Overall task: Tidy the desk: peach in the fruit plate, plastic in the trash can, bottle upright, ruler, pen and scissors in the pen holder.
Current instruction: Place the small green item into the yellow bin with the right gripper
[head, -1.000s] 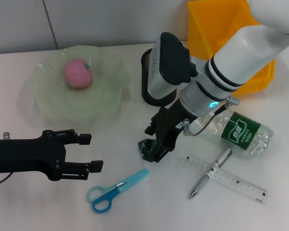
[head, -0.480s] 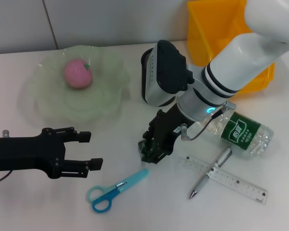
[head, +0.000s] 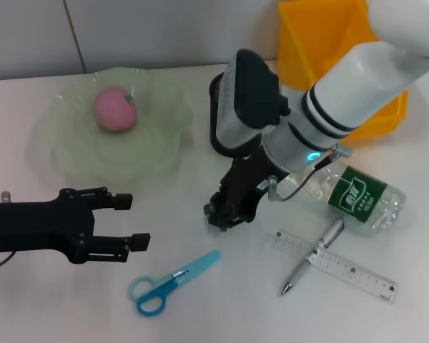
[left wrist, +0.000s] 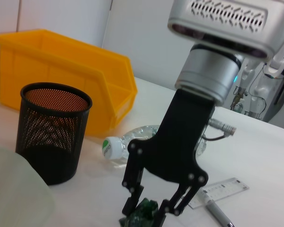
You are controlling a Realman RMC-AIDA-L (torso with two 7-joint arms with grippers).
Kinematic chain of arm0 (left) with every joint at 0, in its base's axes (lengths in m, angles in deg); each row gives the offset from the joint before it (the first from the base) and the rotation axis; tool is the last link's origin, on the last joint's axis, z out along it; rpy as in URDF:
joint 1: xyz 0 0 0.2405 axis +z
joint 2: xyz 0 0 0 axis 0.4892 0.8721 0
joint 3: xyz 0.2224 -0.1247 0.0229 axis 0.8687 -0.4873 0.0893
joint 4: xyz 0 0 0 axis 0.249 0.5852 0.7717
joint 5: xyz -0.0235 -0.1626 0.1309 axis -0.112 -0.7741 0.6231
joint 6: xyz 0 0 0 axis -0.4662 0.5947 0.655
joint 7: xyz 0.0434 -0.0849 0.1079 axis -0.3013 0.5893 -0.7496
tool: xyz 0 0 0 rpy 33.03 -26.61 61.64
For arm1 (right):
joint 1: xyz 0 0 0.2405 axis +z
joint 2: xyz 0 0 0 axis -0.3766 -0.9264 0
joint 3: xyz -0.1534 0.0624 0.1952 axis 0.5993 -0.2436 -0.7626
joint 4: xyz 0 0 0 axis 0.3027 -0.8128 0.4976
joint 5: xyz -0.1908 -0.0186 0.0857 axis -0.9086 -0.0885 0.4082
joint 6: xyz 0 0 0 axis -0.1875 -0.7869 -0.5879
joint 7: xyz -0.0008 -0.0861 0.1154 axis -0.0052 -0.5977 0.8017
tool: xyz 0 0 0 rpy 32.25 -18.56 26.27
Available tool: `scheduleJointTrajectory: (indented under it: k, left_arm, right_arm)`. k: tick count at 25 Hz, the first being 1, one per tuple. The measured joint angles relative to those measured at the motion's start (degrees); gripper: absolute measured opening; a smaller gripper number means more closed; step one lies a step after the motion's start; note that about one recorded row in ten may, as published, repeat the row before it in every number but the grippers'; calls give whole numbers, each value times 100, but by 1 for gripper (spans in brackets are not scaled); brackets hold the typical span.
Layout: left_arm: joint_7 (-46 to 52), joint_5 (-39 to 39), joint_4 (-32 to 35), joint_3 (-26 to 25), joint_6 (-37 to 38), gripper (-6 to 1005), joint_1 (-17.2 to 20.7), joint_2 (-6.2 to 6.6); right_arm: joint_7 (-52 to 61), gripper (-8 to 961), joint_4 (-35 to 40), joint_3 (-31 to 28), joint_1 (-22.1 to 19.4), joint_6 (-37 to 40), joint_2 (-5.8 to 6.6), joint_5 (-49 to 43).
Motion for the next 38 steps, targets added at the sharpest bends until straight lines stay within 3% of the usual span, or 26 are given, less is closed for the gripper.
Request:
scheduleJointTrajectory:
  k: [6,12,18,22,29,38]
  left_arm:
    - [-4,0,0,1,0,857,-13,15]
    - [-8,0,0,2,0,857,-36,16]
    - [-9,-6,0,2,0,856,-56,6]
    - [-9,-10,0,1,0,856,-88,-12]
    - [-9,-10,0,1,0,856,-148,-26]
    - [29,-9,0,2,-9,856,-190,-37]
  right_arm:
    - [260,353,986,-529,-376,597,35,-38]
    - [463,271,2209,-1453,-786,1288,70,-48]
    - [568,240,2901,-1978,-1069,1431,79,-21]
    - [765,223,3402,-2636,-1243,1386,81,-5]
    - [849,185,3536,-3584,-1305,1045,114,-10]
    - [854,146,3479,-3657,-1599,54,174,-194]
